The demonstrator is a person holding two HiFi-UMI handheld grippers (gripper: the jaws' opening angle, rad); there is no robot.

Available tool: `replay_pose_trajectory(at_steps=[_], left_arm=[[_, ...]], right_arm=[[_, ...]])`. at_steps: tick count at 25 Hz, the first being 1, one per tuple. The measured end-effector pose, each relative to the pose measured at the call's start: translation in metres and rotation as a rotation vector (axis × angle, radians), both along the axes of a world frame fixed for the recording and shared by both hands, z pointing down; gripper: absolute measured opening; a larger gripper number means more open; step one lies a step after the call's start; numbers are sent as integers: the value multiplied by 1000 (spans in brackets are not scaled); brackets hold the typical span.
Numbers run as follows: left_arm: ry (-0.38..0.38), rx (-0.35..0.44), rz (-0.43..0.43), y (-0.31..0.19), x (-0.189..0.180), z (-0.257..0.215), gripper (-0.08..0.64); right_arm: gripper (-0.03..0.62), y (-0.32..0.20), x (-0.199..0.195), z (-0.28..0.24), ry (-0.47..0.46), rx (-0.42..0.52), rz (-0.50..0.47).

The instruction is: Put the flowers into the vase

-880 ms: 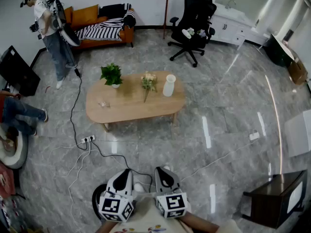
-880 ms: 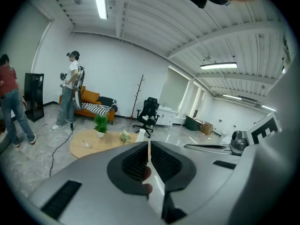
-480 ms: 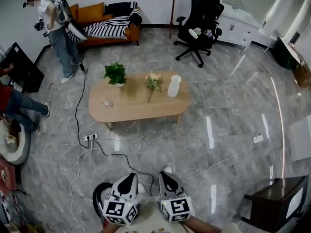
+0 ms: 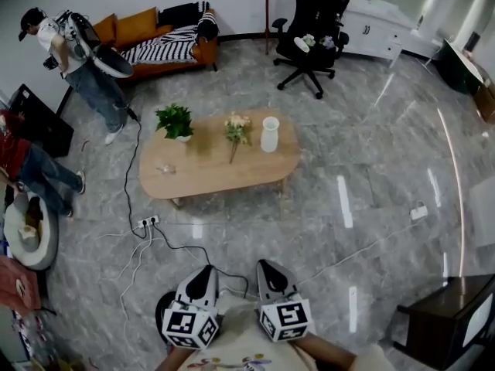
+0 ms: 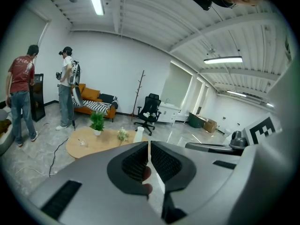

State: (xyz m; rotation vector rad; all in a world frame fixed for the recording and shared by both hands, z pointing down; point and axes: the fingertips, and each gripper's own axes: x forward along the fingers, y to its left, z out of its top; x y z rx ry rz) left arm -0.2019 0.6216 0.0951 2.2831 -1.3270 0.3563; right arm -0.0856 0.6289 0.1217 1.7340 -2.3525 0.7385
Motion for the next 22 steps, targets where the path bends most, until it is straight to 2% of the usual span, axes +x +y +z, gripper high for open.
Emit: replay_pose_trajectory(at_steps=[8,16,22], left_arm=[[-9,-19,-51,-18,27,1,26],[1,-17,9,-73,56,11,25],[31,-24,70,-141,81,16,26]], right_arm=[[2,-17,49,7,-37,-21,47],[2,-64,80,14,-41,-5,108],[2,-124,100,19,-55,-2,143]])
